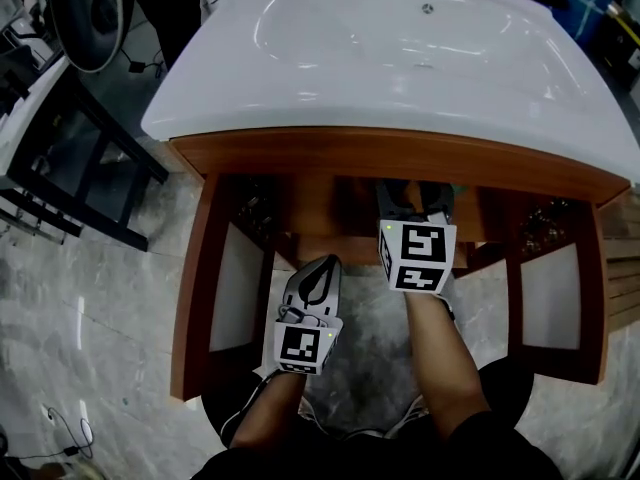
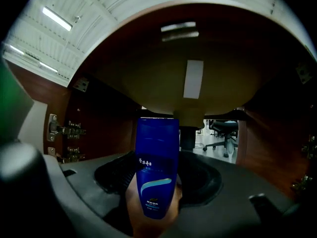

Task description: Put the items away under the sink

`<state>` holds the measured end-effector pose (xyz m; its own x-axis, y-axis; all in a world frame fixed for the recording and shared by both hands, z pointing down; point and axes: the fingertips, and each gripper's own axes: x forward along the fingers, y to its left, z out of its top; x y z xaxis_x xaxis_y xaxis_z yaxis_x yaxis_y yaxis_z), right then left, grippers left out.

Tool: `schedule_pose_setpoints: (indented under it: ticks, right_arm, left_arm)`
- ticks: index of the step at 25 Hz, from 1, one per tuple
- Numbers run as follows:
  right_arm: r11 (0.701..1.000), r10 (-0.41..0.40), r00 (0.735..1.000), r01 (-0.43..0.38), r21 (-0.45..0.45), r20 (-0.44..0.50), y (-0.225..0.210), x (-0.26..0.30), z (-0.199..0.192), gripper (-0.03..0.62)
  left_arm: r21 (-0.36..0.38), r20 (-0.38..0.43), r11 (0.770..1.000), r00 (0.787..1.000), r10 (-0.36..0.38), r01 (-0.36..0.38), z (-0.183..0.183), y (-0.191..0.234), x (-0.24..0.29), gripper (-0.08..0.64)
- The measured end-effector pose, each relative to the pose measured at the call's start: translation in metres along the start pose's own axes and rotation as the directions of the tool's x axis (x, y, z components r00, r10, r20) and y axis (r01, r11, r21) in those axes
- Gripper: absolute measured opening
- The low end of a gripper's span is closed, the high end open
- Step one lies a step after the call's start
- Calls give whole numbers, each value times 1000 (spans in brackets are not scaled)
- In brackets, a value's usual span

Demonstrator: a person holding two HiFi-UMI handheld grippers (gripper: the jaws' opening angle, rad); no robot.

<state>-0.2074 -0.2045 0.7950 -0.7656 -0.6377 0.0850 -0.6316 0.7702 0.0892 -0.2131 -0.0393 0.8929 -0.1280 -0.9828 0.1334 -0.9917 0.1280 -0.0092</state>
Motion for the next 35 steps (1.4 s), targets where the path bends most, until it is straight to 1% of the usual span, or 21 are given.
schedule_pose_setpoints:
  ticks: [4,8,17,23,29,33,34,35]
  right_arm:
    - [1000,15,999,-16,-5,-49,5,24,-1,271]
    - [1000,15,996,-16,-9,-86,8,36,-14,272]
    - [1000,-1,998,1,6,-57,1,37,-18,278]
    - [1000,20,998,-20,0,-55,5,36,-19,321]
    - [1000,-11,1000,11,23,-2,-1,10,-16,324]
    - [999,5,1000,-5,42,5,-1,-22,-27,322]
    - [999,3,1000,-3,38,7,0,-32,-29,304]
    - [1000,-4,1000,4,31,10,0,-41,-29,269]
  left_arm:
    - [-7,11,1000,1000,1,-1,2,1,-2,21]
    - [1,22,1000,1000,4,-4,5,1,-3,22]
    - [-4,24,1000,1000,-4,4,4,-2,0,23]
    - [-6,25,1000,1000,-6,7,4,-3,0,22]
    - [-5,31,1000,999,-7,7,7,-4,2,22]
    - [-10,37,1000,999,-9,10,10,-6,3,22]
    - [-11,37,1000,999,-11,11,11,-7,3,21]
    - [-10,36,1000,999,-13,13,13,-8,2,22]
